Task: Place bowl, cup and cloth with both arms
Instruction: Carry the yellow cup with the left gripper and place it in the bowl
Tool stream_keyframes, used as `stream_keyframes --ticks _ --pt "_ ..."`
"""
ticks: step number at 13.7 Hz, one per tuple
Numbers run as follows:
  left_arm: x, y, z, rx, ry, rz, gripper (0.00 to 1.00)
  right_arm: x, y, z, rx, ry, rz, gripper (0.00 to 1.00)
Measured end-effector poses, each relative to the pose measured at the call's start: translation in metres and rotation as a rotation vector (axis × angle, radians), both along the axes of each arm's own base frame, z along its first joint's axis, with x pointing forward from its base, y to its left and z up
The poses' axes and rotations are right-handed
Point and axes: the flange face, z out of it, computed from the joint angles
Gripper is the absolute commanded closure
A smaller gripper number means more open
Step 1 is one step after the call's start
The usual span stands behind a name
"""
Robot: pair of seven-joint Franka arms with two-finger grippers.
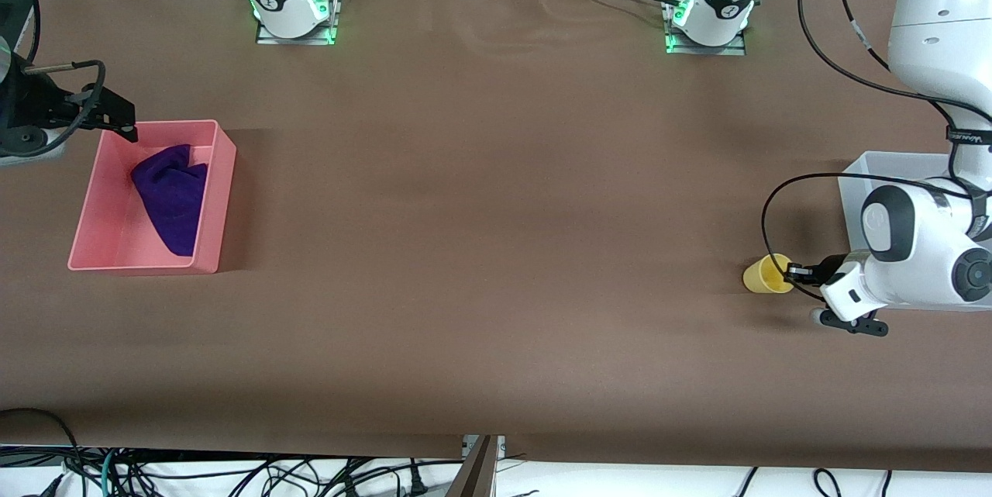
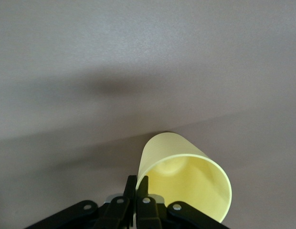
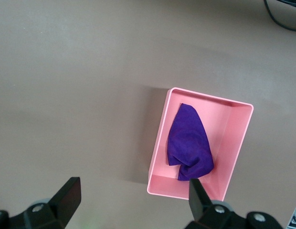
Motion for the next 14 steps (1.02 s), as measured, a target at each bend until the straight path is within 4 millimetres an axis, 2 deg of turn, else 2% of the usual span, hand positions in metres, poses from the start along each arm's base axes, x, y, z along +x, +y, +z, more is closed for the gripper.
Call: stream_keyframes --ticks 4,6,7,9,11,12,13,14 --pt "-0.001 0.032 0.074 0.11 -0.026 -0.049 1.0 0.001 -0.002 -0.002 -0.001 0.002 -0.005 0.0" --pt "-0.007 0.061 0.105 0.196 -0.021 -0.116 1.0 0.001 -0.002 -0.002 -0.001 0.0 -0.005 0.0" --pt "-0.014 0.083 0.113 0.226 -0.006 -0.155 1.0 0.002 -0.002 -0.002 -0.001 -0.001 -0.005 0.0" --pt "-0.035 0.144 0.114 0.231 0.03 -0.234 1.0 0.003 -0.002 -0.005 -0.001 0.002 -0.004 0.0" --pt "-0.064 0.204 0.099 0.2 0.06 -0.253 1.0 0.004 -0.001 -0.006 -0.001 0.004 -0.003 0.0" --pt "-0.077 0.224 0.085 0.19 0.064 -0.247 1.0 0.004 0.0 -0.006 -0.001 0.004 -0.002 0.0" --pt "-0.086 0.236 0.069 0.186 0.061 -0.242 1.0 0.004 0.001 -0.006 -0.001 0.004 0.0 0.0" --pt "-0.092 0.241 0.054 0.186 0.053 -0.24 0.94 0.004 0.001 -0.006 -0.001 0.004 0.001 0.0"
